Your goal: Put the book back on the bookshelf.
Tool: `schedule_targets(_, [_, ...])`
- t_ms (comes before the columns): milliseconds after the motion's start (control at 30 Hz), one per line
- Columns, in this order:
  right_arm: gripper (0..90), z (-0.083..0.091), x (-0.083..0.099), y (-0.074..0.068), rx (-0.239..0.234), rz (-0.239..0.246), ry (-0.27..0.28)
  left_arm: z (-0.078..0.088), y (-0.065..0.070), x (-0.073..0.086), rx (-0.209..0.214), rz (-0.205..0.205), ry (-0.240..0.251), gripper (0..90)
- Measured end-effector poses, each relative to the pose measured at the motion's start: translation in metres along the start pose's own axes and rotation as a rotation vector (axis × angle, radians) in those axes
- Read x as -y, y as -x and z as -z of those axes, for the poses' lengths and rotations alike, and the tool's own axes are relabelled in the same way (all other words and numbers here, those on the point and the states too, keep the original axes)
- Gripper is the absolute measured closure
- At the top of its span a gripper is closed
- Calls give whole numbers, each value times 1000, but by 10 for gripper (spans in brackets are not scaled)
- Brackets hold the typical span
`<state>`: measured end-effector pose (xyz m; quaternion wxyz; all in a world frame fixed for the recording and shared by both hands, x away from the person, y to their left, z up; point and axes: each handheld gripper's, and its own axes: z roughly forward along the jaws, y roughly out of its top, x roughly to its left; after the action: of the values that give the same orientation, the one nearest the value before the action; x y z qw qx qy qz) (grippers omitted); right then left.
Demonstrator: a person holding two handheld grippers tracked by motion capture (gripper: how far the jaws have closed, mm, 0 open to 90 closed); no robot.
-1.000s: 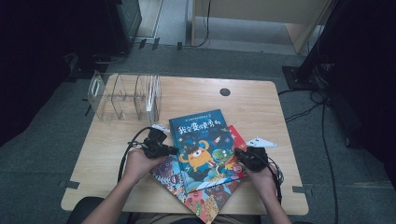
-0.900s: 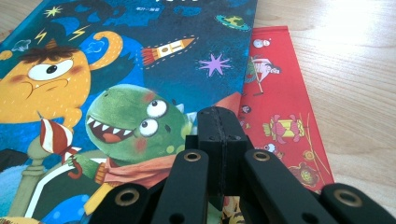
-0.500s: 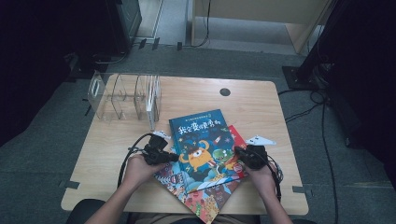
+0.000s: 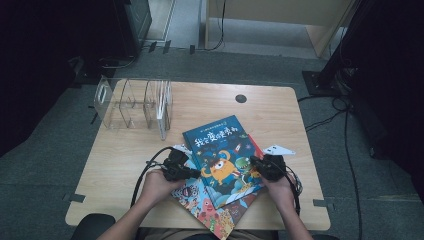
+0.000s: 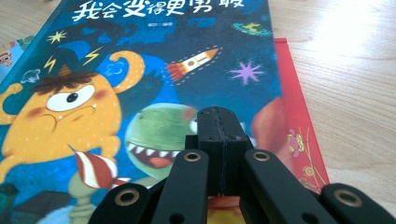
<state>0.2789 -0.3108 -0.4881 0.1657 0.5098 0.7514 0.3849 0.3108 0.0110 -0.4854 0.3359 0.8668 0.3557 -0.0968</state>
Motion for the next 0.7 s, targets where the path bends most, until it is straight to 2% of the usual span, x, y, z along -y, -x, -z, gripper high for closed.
schedule_targets(367, [900,-5,0,-3,-6,20,-6,-10,8,-6,20,-19,7,893])
schedule_targets(533, [900,-5,0,-3,-10,20,-5,-7,4,-8,-5,-12,10,867])
schedule_targets(700, [900,-5,1,-2,-12,20,-3,1,-1,-13,-31,-8,36,833])
